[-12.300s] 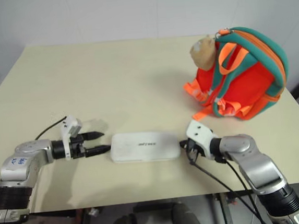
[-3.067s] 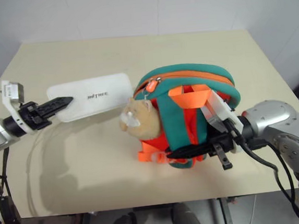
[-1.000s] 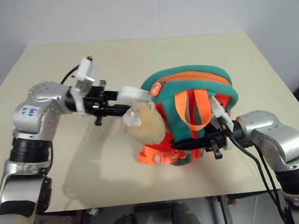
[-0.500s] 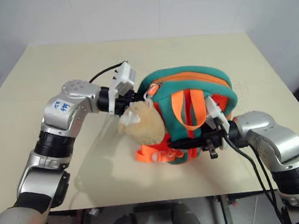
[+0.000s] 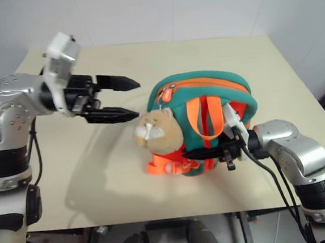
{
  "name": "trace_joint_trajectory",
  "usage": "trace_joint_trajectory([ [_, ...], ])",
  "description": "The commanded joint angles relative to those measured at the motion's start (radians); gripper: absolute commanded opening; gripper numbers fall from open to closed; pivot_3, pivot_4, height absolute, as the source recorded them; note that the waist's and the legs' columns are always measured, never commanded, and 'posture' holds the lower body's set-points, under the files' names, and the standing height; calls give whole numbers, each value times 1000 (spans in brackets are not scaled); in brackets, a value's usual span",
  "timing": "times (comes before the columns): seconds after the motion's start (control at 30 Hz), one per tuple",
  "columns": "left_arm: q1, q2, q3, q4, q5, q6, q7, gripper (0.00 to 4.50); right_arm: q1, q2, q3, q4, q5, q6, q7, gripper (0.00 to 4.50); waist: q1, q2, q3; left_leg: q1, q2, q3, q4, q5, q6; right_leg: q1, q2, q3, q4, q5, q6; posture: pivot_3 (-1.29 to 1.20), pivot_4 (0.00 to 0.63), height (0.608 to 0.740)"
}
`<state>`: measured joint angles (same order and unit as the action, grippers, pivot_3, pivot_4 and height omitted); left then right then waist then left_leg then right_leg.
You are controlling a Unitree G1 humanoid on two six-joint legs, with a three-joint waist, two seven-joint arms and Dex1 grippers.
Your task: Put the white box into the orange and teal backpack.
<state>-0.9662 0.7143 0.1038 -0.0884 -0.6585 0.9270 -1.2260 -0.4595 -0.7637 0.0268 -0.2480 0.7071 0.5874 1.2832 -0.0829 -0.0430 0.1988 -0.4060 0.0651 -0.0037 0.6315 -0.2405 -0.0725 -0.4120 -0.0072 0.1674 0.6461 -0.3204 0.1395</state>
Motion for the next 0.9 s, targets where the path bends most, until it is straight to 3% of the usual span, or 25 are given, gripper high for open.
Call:
trace_joint_trajectory([
  [0.03, 29, 3, 125, -139, -154, 84, 78, 4481, -7, -1, -11, -5, -6, -15, 7, 0, 0, 0, 0, 0, 0, 0, 0, 0, 0, 0, 0, 0, 0, 0, 0, 0, 150, 740],
  [0.2, 166, -38, 173, -355, -319, 205, 269, 4481, 2, 6, -5, 5, -20, -30, 7, 0, 0, 0, 0, 0, 0, -1, 0, 0, 0, 0, 0, 0, 0, 0, 0, 0, 150, 740],
  [0.37, 250, -57, 130, -435, -309, 201, 414, 4481, -4, 26, -13, 21, -12, -43, 12, 0, -1, 0, 0, 1, 0, -1, 2, 0, 0, 2, 0, 0, 1, 1, 1, 0, 150, 740],
  [0.9, 155, -95, -58, -344, -247, 170, 540, 4481, -12, 189, -98, 9, -11, -184, -126, 0, 0, 0, 0, 1, -1, -1, 1, 1, 0, 2, 0, 0, -2, 2, 2, 0, 150, 740],
])
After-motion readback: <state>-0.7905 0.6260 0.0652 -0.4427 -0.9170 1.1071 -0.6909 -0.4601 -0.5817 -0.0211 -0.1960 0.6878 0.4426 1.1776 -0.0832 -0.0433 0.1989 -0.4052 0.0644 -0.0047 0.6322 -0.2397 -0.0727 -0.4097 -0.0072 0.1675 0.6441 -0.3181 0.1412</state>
